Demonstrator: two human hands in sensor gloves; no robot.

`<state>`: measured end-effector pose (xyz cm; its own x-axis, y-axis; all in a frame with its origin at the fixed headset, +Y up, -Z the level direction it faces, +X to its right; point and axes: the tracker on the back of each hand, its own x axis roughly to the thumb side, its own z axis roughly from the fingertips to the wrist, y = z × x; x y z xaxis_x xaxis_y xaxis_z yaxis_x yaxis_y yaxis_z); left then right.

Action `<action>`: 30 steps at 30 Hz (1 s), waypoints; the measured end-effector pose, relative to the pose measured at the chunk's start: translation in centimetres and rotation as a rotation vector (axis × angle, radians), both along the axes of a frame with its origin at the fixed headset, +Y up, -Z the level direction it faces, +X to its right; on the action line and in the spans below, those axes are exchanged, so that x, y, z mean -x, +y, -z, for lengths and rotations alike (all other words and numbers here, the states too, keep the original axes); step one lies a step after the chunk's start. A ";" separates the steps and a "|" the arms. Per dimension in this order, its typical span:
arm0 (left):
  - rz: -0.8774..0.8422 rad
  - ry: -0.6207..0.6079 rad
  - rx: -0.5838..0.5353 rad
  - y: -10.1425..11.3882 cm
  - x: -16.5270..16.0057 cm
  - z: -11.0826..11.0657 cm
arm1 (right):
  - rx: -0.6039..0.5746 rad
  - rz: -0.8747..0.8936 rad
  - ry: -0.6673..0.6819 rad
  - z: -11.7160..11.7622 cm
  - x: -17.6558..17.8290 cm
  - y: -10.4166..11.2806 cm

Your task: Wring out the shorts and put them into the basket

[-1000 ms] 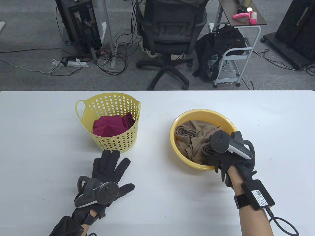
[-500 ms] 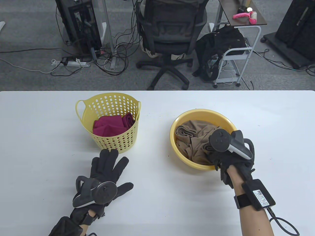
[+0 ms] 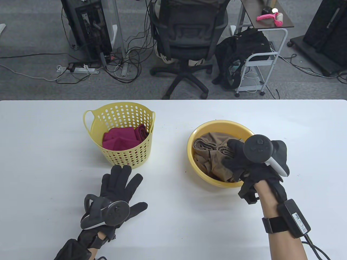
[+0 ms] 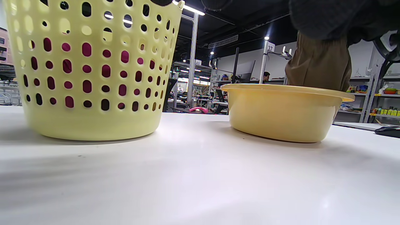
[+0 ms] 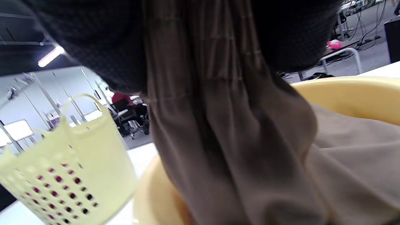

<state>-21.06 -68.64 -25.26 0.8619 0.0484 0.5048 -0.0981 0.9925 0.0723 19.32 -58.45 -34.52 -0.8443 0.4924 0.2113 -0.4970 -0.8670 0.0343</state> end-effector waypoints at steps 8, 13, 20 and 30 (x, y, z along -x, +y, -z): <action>-0.002 -0.003 -0.001 0.0 0.0 0.0 | -0.002 0.165 0.068 -0.7 1.2 2.5; -0.004 -0.003 0.000 0.0 0.0 0.0 | -0.011 0.226 0.084 -0.8 1.7 3.9; -0.007 -0.002 -0.001 0.0 0.0 0.0 | -0.016 0.356 0.110 -1.1 2.4 5.6; -0.009 -0.002 -0.005 0.1 0.1 0.0 | 0.022 0.565 0.180 -1.3 4.5 7.0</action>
